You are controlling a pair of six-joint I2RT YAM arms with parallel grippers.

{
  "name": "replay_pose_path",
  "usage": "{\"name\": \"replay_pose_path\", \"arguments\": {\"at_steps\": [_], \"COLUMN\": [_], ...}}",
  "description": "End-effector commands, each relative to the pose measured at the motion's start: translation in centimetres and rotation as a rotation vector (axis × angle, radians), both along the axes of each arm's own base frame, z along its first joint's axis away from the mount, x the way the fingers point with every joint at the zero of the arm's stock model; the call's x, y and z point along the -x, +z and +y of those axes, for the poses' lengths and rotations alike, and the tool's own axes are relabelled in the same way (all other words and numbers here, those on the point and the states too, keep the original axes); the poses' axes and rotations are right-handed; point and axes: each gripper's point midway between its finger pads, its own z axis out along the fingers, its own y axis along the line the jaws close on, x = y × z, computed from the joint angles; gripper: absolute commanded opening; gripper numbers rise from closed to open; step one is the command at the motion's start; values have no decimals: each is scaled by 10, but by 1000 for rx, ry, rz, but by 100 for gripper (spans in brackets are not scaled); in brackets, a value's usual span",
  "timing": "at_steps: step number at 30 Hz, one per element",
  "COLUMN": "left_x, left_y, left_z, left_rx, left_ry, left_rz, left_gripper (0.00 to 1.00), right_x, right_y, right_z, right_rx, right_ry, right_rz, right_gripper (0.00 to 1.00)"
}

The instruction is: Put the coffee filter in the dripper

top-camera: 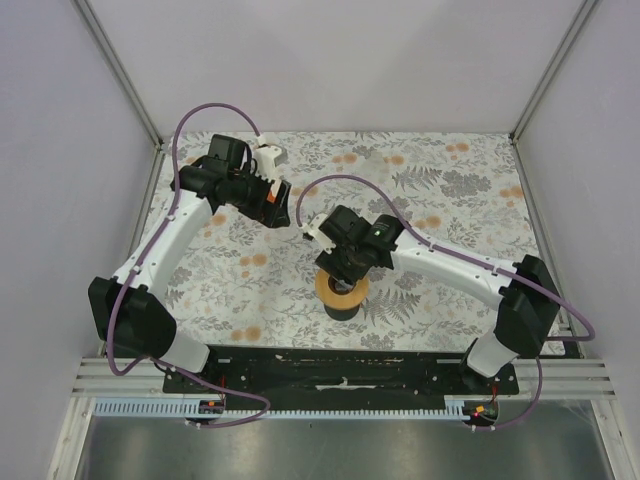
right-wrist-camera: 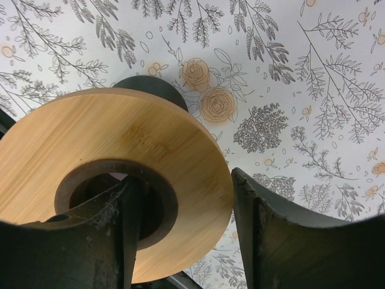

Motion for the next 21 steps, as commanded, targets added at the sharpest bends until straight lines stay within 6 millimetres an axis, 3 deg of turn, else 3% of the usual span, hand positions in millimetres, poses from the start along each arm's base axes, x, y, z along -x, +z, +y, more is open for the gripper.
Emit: {"name": "replay_pose_path", "arguments": {"at_steps": [1, 6, 9, 11, 13, 21], "left_x": [-14, -20, -20, -19, -19, -21], "left_y": [19, 24, 27, 29, 34, 42], "left_z": [4, 9, 10, 12, 12, 13], "left_rx": [-1, 8, 15, 10, 23, 53], "left_ry": [-13, 2, -1, -2, -11, -6], "left_rz": [-92, -100, -96, -97, -105, -111], "left_gripper": [93, 93, 93, 93, 93, 92], "right_x": [-19, -41, -43, -36, -29, -19], "right_y": [2, 13, 26, 34, 40, 72], "right_z": [0, 4, 12, 15, 13, 8], "right_rx": [30, 9, -37, -67, -88, -148], "right_ry": [-5, -33, -10, 34, 60, 92], "right_rz": [-76, -113, -117, -103, -101, -130], "right_gripper": [66, 69, 74, 92, 98, 98]}}
